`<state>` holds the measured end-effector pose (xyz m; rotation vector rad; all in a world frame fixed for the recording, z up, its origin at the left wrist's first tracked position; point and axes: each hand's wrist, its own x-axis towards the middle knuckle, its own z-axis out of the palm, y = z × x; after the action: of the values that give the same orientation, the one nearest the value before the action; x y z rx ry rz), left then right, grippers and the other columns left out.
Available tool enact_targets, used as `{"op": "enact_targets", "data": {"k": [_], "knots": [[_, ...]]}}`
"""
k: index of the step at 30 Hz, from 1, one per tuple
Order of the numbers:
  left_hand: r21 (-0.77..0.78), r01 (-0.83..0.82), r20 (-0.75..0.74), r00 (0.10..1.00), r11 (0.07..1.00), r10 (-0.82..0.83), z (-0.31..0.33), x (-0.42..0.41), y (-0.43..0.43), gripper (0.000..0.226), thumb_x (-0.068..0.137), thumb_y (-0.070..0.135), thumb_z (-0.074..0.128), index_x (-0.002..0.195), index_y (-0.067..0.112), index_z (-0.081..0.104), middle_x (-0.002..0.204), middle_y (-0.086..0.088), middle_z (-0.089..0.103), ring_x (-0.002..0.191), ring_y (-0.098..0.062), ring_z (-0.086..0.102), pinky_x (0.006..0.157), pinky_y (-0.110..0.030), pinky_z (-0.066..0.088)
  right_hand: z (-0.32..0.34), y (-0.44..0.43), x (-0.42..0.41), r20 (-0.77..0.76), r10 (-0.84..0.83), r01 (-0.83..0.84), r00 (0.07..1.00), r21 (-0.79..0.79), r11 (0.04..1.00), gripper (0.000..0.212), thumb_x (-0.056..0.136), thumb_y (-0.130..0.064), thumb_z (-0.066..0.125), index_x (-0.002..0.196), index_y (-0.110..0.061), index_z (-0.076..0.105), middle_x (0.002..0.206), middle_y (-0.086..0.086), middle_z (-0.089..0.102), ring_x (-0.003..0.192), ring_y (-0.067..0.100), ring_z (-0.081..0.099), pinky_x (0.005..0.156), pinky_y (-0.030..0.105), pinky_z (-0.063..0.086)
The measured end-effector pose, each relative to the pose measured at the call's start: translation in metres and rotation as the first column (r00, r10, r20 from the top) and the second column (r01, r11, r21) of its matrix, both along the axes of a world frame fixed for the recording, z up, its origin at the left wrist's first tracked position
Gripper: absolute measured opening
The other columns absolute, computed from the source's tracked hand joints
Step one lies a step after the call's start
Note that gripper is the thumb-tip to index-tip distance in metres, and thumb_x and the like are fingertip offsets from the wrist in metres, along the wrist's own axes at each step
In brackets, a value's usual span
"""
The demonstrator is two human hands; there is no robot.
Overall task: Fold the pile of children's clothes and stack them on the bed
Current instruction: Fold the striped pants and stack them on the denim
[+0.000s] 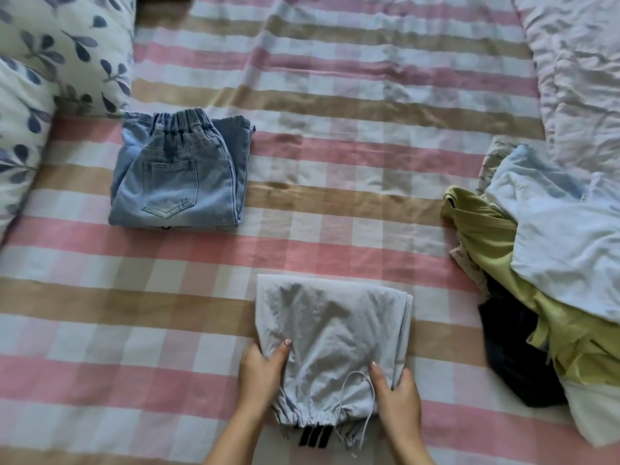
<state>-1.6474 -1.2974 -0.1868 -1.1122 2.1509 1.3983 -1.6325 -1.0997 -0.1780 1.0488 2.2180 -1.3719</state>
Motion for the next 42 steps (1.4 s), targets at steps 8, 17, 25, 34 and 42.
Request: {"op": "enact_targets", "data": {"k": [8,17,25,34,42], "knots": [[0.008,-0.005,-0.39,0.921,1.0,0.008,0.051,-0.02,-0.035,0.026,0.084,0.02,0.064,0.101,0.037,0.054,0.087,0.026,0.066,0.085,0.013,0.06,0.064,0.0,0.042,0.026,-0.046,-0.03,-0.192,-0.055,0.056,0.98,0.001,0.998,0.013,0.084,-0.005,0.064,0.097,-0.004,0.063,0.083,0.012,0.067,0.086,0.025,0.063,0.066,0.025,0.042],[-0.287,-0.171,-0.643,0.764,0.943,-0.057,0.098,-0.161,-0.204,0.024,0.087,0.017,0.061,0.109,0.008,0.054,0.091,0.008,0.06,0.081,-0.008,0.057,0.062,0.001,0.036,0.076,-0.214,-0.187,-0.521,0.107,-0.199,0.847,-0.123,0.972,0.011,0.09,-0.012,0.057,0.089,-0.023,0.056,0.083,-0.012,0.064,0.075,-0.003,0.061,0.061,0.006,0.043],[-0.361,-0.114,-0.511,0.854,0.926,-0.094,0.055,-0.255,-0.288,0.026,0.09,0.02,0.058,0.108,0.001,0.054,0.099,-0.011,0.062,0.087,-0.021,0.055,0.064,-0.02,0.032,0.044,-0.289,-0.277,-0.412,0.173,-0.223,0.894,-0.074,0.972,0.013,0.093,-0.016,0.052,0.103,-0.008,0.053,0.099,0.006,0.062,0.088,0.021,0.057,0.062,0.018,0.032],[-0.858,0.239,-0.235,0.604,0.454,-0.762,0.06,-0.289,-0.249,0.056,0.095,0.03,0.032,0.145,0.026,0.009,0.155,0.001,0.002,0.144,-0.02,-0.001,0.115,-0.049,-0.003,0.052,-0.315,-0.314,-0.425,0.781,-0.403,0.457,0.684,0.608,0.058,0.096,-0.036,0.031,0.145,-0.029,0.002,0.155,-0.004,-0.006,0.143,0.015,-0.009,0.114,0.032,-0.011],[-0.783,0.426,-0.025,0.706,0.453,-0.708,0.003,-0.332,-0.265,0.057,0.092,0.058,0.02,0.135,0.046,-0.016,0.151,0.012,-0.02,0.143,-0.025,-0.013,0.11,-0.062,0.004,-0.011,-0.323,-0.36,-0.157,0.884,-0.627,0.44,0.651,0.427,0.058,0.093,-0.057,0.023,0.138,-0.047,-0.013,0.148,-0.015,-0.028,0.136,0.015,-0.031,0.108,0.048,-0.018]]}}
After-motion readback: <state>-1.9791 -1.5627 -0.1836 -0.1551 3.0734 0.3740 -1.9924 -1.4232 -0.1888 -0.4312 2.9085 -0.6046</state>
